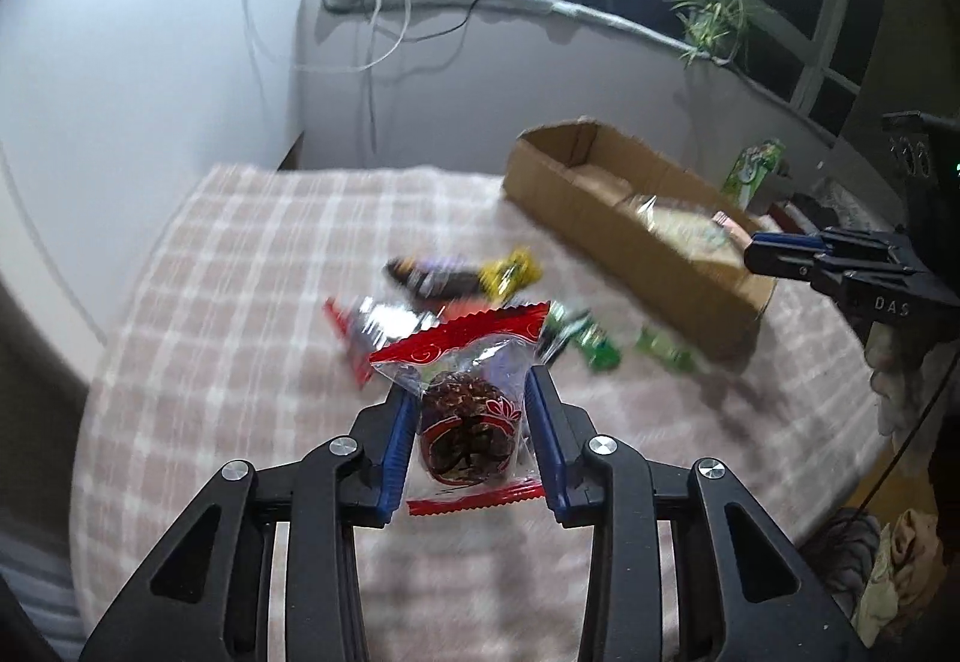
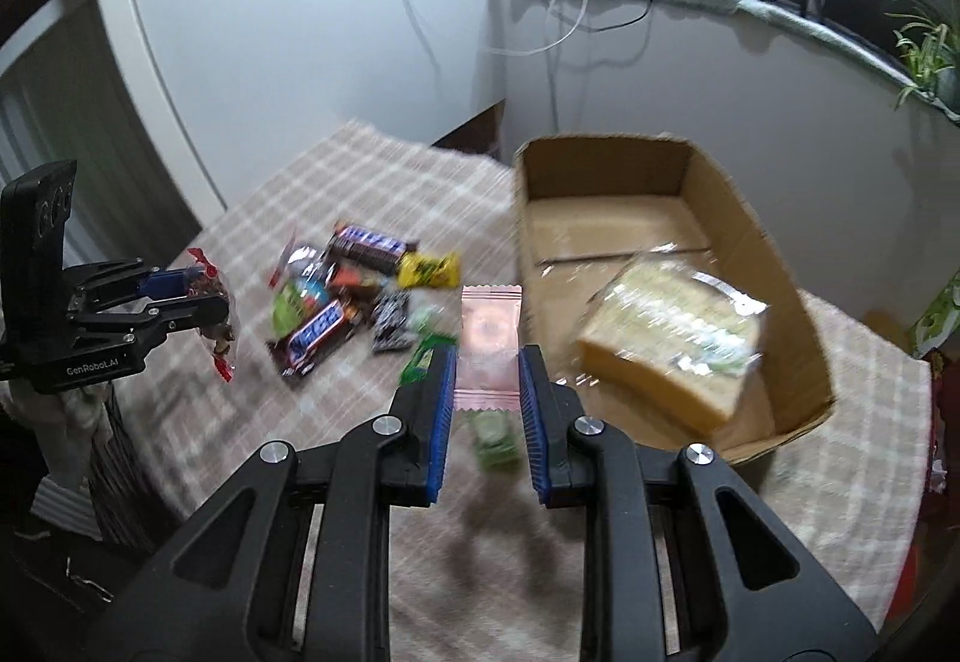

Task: Organize snacks
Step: 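Carry the red chocolate pack and pink candy into the box and release both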

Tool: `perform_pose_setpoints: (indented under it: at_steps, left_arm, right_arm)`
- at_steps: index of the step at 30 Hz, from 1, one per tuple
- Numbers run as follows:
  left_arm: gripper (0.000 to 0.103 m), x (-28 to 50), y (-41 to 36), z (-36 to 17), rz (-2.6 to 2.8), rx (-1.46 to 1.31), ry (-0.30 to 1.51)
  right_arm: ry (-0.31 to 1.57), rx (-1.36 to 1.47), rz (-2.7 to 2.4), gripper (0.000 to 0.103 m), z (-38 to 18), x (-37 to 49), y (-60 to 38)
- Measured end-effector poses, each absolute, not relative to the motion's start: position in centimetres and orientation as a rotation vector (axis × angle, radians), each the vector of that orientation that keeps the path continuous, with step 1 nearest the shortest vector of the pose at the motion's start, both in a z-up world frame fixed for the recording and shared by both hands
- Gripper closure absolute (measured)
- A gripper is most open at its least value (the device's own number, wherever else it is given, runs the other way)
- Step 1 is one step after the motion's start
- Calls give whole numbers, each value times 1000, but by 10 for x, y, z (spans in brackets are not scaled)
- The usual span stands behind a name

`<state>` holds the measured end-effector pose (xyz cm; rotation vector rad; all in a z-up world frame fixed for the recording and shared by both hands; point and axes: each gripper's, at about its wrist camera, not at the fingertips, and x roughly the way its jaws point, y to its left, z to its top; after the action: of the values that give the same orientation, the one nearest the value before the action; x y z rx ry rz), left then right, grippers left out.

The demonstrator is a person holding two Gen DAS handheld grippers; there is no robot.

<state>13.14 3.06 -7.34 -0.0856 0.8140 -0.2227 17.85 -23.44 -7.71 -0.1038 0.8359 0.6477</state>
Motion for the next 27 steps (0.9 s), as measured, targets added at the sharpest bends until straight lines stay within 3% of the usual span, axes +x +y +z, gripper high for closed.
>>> perform_pose_setpoints:
  at_steps: [14, 27]
  left_arm:
    - [69, 207, -12, -25, -333, -142, 704]
    - [69, 287, -66, -50, -361, -127, 780]
  right_arm:
    - [828, -41, 544, 81, -64, 248, -275]
    - [893, -49, 488, 81, -91, 317, -276]
